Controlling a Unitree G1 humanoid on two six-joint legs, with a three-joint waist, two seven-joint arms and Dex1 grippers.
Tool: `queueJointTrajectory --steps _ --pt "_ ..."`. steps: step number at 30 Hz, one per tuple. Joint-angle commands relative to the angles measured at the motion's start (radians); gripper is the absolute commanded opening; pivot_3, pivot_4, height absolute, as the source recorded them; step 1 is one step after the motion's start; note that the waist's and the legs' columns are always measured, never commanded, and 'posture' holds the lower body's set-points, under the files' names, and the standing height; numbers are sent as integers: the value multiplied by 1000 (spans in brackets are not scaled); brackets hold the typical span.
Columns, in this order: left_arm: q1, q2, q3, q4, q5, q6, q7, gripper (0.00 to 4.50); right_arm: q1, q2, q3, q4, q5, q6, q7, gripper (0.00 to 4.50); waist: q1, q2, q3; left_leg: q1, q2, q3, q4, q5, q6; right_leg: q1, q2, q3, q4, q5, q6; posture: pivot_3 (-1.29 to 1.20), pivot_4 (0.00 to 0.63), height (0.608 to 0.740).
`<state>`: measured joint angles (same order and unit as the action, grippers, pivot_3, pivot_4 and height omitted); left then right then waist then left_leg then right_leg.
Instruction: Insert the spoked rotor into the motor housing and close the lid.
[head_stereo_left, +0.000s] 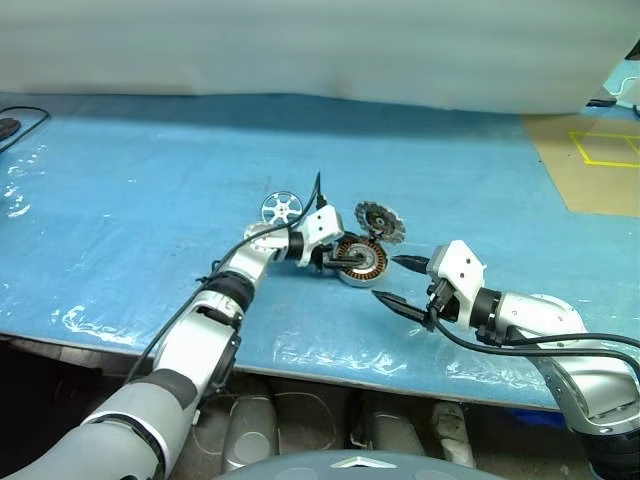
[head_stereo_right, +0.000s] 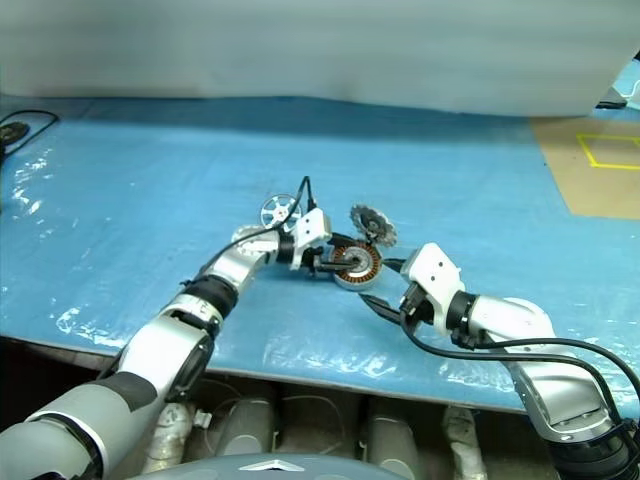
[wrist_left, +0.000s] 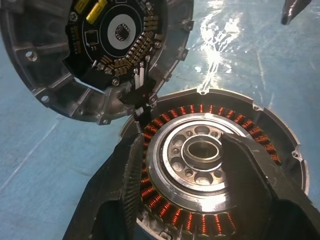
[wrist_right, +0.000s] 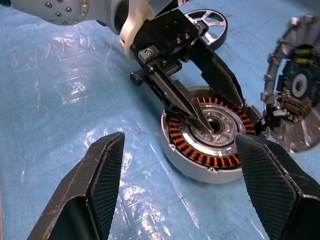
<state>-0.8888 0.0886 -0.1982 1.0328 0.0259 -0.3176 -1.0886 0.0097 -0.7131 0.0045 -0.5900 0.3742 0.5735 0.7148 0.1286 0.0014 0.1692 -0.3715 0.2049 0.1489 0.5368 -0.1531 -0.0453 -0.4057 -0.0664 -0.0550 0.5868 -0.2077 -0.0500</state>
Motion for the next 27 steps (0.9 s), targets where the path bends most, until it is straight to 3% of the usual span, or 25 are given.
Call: queueJointTrajectory --steps 1,8,12,18,22,27 --pt "-8 18 21 -35 -29 -20 -41 2585 -19 6 -4 -5 1 -12 -2 3700 0 0 0 0 0 0 0 0 0 0 0 0 0 0 0 0 150 740" --pt "51 35 39 -224 -144 65 -212 2585 -16 8 1 8 -2 -23 6 3700 1 0 0 -1 0 0 -1 0 0 0 0 0 0 4 -7 0 150 740" --pt "117 71 32 -397 -210 221 -282 2585 -15 11 5 12 -3 -27 8 3700 -3 0 0 0 0 0 -1 0 0 -1 0 0 0 4 -7 0 150 740" --pt "145 127 76 -459 -245 271 -249 2585 -17 16 3 20 -1 -35 11 3700 -3 0 0 0 0 1 -1 0 0 -1 -1 0 0 3 -7 0 150 740" --pt "189 186 143 -532 -312 394 -209 2585 -31 32 1 25 12 -16 0 3700 -7 0 0 0 1 1 -1 0 0 -1 0 0 0 3 -7 0 150 740" --pt "310 286 221 -688 -430 564 -219 2635 -60 101 65 67 -1 -20 -20 2506 -16 0 0 0 1 1 -2 0 0 -2 0 0 0 3 -8 0 150 740"
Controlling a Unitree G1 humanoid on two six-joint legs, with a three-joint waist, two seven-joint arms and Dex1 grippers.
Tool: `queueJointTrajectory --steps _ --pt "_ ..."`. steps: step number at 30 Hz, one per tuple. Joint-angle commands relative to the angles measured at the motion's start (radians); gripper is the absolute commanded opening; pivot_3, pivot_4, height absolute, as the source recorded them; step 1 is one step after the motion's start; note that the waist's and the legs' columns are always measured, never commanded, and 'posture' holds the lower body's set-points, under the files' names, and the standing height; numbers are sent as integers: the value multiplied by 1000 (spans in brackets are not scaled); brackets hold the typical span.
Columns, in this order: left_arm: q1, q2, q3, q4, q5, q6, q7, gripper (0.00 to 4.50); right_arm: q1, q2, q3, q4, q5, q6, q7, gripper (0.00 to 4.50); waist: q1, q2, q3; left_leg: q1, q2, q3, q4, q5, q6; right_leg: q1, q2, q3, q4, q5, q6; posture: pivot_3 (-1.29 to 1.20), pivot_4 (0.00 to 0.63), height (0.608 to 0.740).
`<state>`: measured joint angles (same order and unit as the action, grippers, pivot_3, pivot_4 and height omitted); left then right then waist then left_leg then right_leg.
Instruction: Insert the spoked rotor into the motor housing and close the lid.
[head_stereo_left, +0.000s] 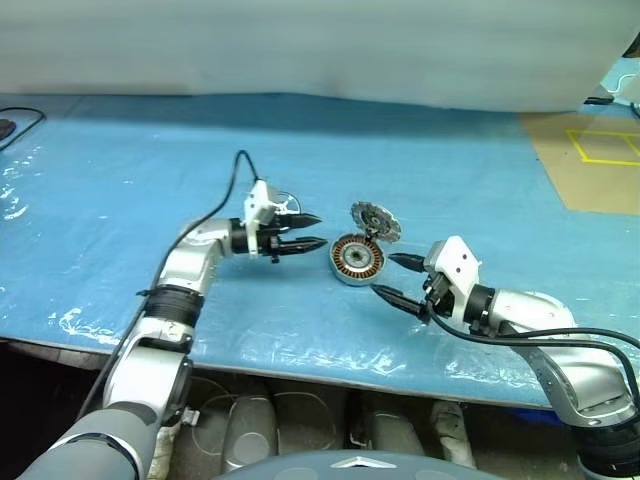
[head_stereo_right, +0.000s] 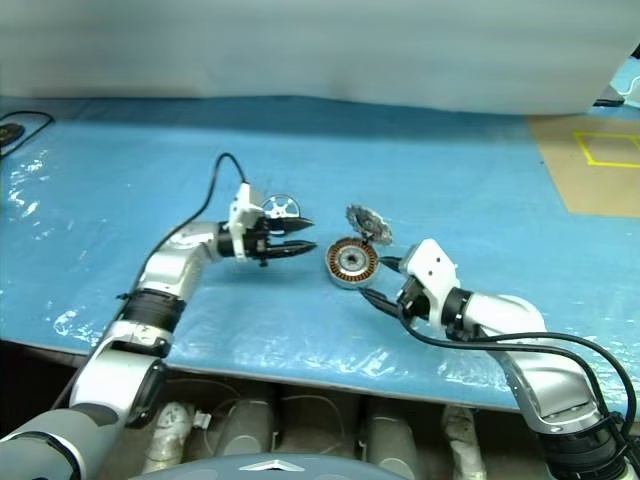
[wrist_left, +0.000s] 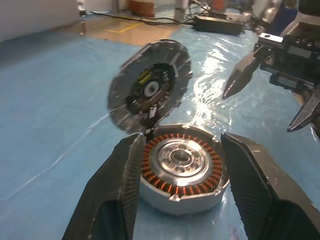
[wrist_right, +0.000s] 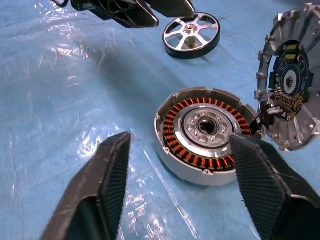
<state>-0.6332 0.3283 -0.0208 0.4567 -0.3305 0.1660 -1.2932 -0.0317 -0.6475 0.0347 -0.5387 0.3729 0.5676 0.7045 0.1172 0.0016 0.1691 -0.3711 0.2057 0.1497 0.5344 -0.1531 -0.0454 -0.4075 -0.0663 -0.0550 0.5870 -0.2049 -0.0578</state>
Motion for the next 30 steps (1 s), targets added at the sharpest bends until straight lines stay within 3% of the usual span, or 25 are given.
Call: queueJointTrajectory --steps 1,7,10,21,30 --pt "74 58 42 -140 -85 99 -17 2635 -24 44 38 26 0 -16 -8 2110 -8 1 0 0 0 0 0 0 0 0 0 0 0 0 -1 0 150 740" --pt "208 118 -12 -300 -76 127 -16 2635 -127 99 96 161 -41 -58 5 39 -12 1 0 -1 0 0 0 0 0 0 -1 0 0 0 0 0 150 740" --pt "220 93 2 -333 -97 146 44 2635 -192 145 120 241 -56 -74 0 11 -17 1 0 -1 0 0 1 0 0 0 -1 0 1 -4 6 0 150 740" --pt "267 72 -18 -387 -107 156 106 2635 -311 308 122 501 -145 -196 -87 11 -26 1 0 -1 0 1 0 0 0 -2 0 0 2 -1 -2 0 150 740" --pt "251 55 -30 -367 -100 143 124 2635 -312 311 209 579 -285 -203 -113 11 -27 1 0 0 0 1 1 0 0 0 0 0 2 0 -2 0 150 740"
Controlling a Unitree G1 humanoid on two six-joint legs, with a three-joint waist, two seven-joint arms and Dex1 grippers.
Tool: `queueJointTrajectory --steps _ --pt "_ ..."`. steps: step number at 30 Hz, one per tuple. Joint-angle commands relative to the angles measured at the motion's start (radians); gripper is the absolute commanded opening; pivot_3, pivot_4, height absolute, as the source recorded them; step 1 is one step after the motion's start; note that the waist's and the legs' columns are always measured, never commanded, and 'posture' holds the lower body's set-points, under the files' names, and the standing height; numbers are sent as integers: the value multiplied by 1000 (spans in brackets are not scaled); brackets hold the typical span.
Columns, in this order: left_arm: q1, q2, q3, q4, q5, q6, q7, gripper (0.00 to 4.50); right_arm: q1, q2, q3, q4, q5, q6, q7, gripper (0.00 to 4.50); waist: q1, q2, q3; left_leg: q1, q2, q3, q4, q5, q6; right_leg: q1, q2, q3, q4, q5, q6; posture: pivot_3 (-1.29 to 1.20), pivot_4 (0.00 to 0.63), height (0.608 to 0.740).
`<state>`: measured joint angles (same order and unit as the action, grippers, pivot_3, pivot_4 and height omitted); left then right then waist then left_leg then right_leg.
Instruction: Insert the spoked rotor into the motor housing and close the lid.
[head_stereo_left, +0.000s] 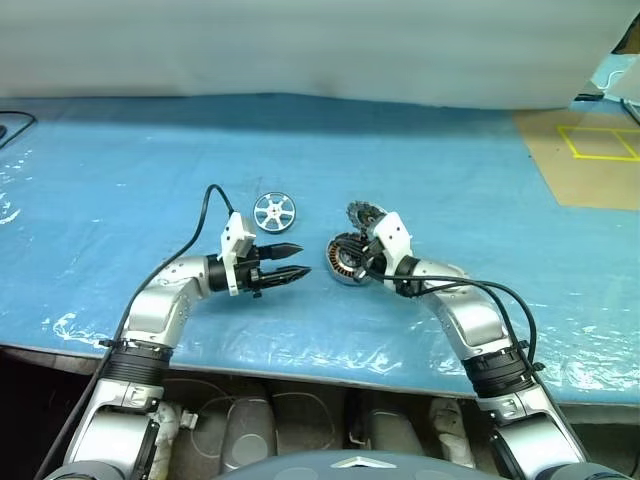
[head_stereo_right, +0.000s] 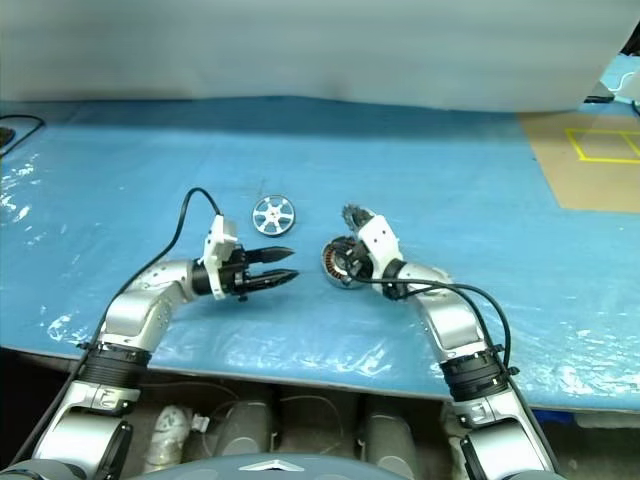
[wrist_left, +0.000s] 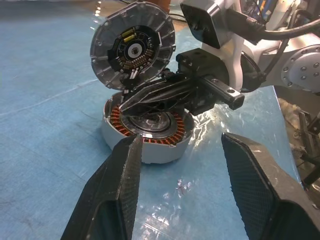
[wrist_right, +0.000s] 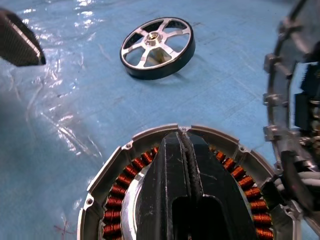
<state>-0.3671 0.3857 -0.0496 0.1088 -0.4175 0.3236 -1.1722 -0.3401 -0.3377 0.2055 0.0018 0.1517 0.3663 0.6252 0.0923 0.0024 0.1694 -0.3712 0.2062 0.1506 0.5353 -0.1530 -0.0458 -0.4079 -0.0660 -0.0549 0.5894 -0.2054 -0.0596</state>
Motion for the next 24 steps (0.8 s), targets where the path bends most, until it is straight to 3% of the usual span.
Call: queueJointTrajectory --steps 1,4,5,10,15,17,24 --pt "-15 -3 -3 -17 -11 -17 3 2635 -9 0 43 68 -88 -5 -51 11 -4 0 0 1 0 0 0 0 0 1 0 0 0 0 0 0 150 740" --pt "-16 -5 -6 -14 -10 -20 7 2635 -13 -17 69 120 -140 -12 -65 11 -11 -1 -1 6 0 0 0 0 0 5 0 0 0 0 0 0 150 740" --pt "-17 -6 -6 -12 -10 -20 8 2635 -9 -18 69 117 -133 -5 -52 11 -12 -1 -1 8 0 0 0 0 0 7 0 1 0 -3 6 0 150 740" --pt "-24 -7 -15 10 3 -38 6 2635 -20 8 35 86 -90 5 -33 11 -12 -2 -2 13 0 0 0 0 0 12 -1 1 0 -5 8 0 150 740" --pt "-36 -11 -19 13 -6 -34 7 2635 -19 54 -26 0 17 10 12 11 -19 -2 -2 10 0 0 0 0 0 8 0 1 0 -4 7 0 150 740" --pt "-38 -10 -18 13 -8 -33 6 2635 -16 72 -51 -38 59 18 20 11 -21 -2 -2 5 0 0 0 0 0 3 0 1 0 0 0 0 150 740" --pt "-37 -7 -21 23 -4 -31 0 2635 -18 83 -72 -57 98 47 26 11 -23 -2 -2 0 0 0 -1 0 0 -1 1 1 0 0 -1 0 150 740"
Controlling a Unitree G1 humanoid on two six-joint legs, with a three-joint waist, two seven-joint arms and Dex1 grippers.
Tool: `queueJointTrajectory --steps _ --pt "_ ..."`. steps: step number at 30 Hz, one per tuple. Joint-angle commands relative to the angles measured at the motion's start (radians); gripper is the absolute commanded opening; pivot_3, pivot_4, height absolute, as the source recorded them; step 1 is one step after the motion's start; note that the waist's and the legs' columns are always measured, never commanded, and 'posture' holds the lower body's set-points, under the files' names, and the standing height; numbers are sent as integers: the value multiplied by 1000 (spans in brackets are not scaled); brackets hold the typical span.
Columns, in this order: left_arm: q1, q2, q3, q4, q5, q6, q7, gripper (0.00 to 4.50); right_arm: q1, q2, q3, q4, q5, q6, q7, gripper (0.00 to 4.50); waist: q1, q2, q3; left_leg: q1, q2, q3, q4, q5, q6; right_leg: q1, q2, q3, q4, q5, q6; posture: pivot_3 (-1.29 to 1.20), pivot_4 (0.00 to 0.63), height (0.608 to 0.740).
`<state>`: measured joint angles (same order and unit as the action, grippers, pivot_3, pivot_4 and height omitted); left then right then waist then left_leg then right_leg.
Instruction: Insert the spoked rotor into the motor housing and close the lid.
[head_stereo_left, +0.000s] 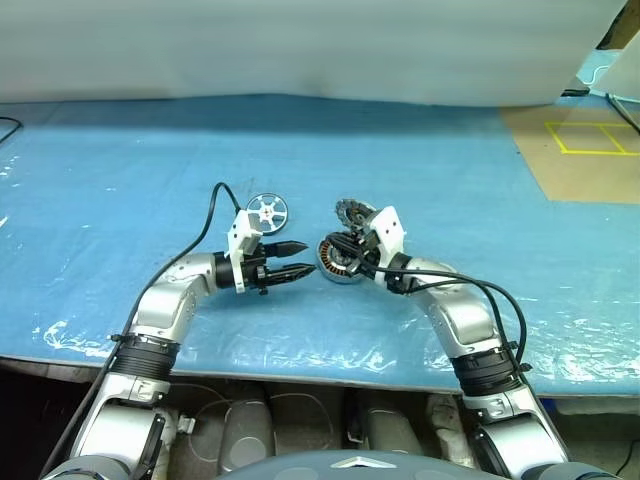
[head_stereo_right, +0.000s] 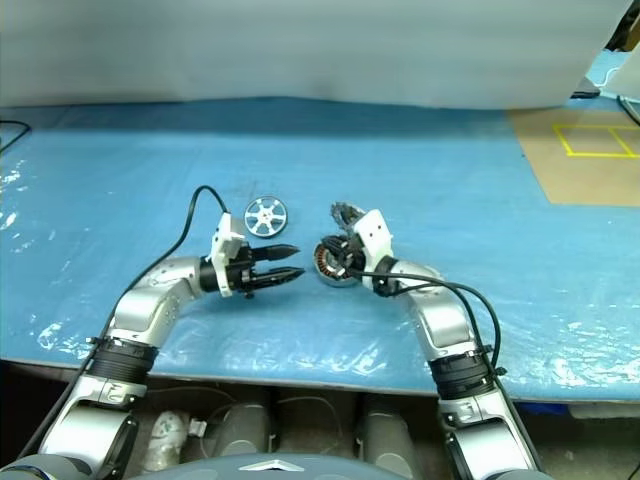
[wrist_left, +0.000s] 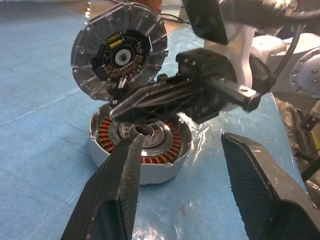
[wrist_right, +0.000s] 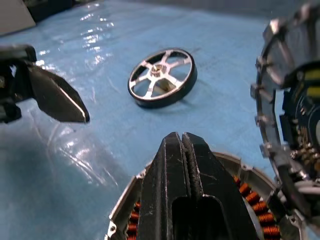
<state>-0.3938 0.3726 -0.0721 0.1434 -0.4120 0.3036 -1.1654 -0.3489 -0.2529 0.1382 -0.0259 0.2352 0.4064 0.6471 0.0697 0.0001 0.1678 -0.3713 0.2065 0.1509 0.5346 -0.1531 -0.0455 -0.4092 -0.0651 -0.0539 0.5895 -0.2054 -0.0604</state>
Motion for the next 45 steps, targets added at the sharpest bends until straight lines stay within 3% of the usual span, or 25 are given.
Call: queueJointTrajectory --steps 1,8,21,24,29,31,36,42,45 --pt "-9 8 1 -11 -9 -12 -8 2635 -10 -3 -1 -22 7 3 1 11 0 0 0 0 0 0 0 0 0 0 0 0 0 0 0 0 150 740" --pt "-7 15 -4 -7 -4 -16 -16 2635 -31 -64 122 142 -200 -31 -63 11 -1 0 0 4 0 0 0 0 0 3 0 0 0 0 0 0 150 740" --pt "-18 14 -10 19 4 -30 -20 2635 -25 53 -67 -47 101 40 -10 11 -1 0 0 1 0 0 0 0 0 1 0 0 0 0 0 0 150 740" --pt "-18 14 -12 19 4 -33 -21 2635 -56 67 -55 3 57 29 -54 11 0 0 0 2 0 0 0 0 0 1 1 0 0 0 0 0 150 740" --pt "-21 15 -15 19 4 -35 -20 2635 -69 -11 118 149 -185 -40 -99 11 0 0 0 2 0 0 0 1 -1 1 1 0 0 0 0 0 150 740" --pt "-29 14 -16 27 7 -40 -20 2635 -54 -30 151 182 -215 -42 -88 11 0 0 0 2 0 0 0 1 -2 1 1 0 0 0 0 0 150 740" --pt "-34 13 -15 38 9 -46 -20 2635 -35 -14 103 132 -162 -46 -70 11 1 0 0 6 0 0 0 0 0 5 0 0 0 0 0 0 150 740" --pt "-35 13 -16 46 12 -52 -21 2635 -55 102 -80 22 75 -4 -67 11 1 0 0 1 0 0 0 0 0 1 0 0 0 0 0 0 150 740" --pt "-39 12 -16 48 13 -52 -20 2635 -80 121 -129 31 118 41 -95 11 0 0 0 0 0 0 0 0 0 0 0 0 0 0 0 0 150 740"
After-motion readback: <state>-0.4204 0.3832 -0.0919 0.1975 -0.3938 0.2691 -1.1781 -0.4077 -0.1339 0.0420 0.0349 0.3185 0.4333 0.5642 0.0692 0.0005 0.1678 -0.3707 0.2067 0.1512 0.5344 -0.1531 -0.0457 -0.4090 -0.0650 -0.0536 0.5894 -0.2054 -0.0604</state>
